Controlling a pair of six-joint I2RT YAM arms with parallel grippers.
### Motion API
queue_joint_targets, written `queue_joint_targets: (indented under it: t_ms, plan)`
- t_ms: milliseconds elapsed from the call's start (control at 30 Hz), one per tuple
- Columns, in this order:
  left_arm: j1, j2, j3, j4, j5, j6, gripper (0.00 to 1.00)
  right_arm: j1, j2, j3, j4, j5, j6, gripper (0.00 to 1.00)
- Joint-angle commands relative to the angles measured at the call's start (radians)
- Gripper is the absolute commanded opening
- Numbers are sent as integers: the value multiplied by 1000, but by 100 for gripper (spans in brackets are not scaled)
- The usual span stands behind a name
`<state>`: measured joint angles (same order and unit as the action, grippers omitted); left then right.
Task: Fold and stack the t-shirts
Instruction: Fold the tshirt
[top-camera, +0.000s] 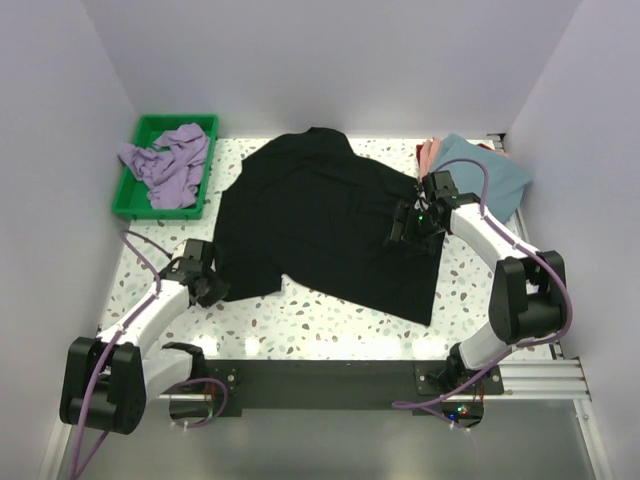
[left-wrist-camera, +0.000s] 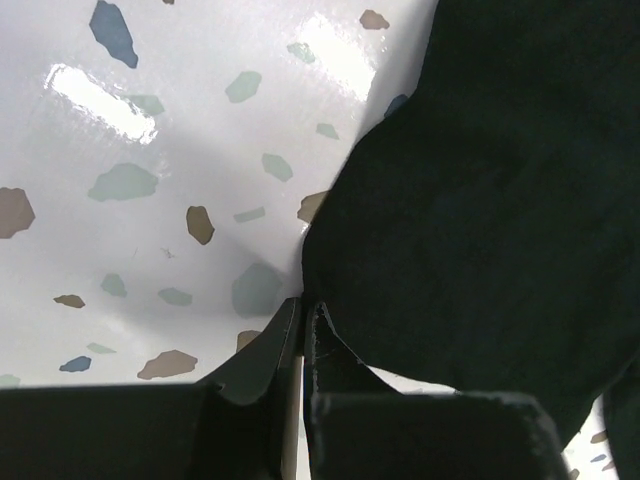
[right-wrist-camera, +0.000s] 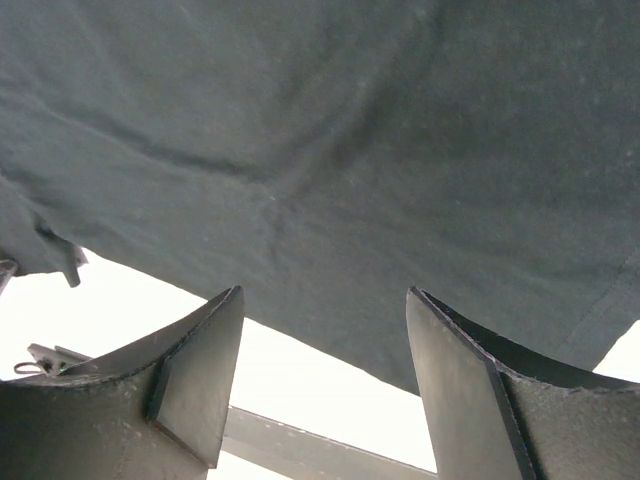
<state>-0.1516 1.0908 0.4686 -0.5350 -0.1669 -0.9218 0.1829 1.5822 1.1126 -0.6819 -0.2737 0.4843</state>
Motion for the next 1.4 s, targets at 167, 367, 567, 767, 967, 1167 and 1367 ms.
queue_joint_targets:
  t_ms: [167, 367, 567, 767, 967, 1167, 1367]
  plan:
    - [0, -40, 85, -20, 53, 70, 0, 9, -112, -132, -25, 80, -7, 67]
    - [0, -40, 140, -54, 78, 118, 0, 95, -189, -264, -62, 206, 72, 64]
    - [3, -51, 179, -115, 38, 184, 0, 164, -254, -388, -100, 320, 201, 62]
    - [12, -92, 223, -166, 53, 184, 0, 171, -349, -431, -200, 444, 252, 61]
    - [15, -143, 263, -212, 70, 189, 0, 171, -378, -447, -246, 484, 310, 59]
    - [17, -181, 263, -232, 83, 196, 0, 171, -404, -458, -255, 516, 350, 54]
    - [17, -193, 257, -241, 89, 215, 0, 170, -393, -505, -197, 501, 378, 49]
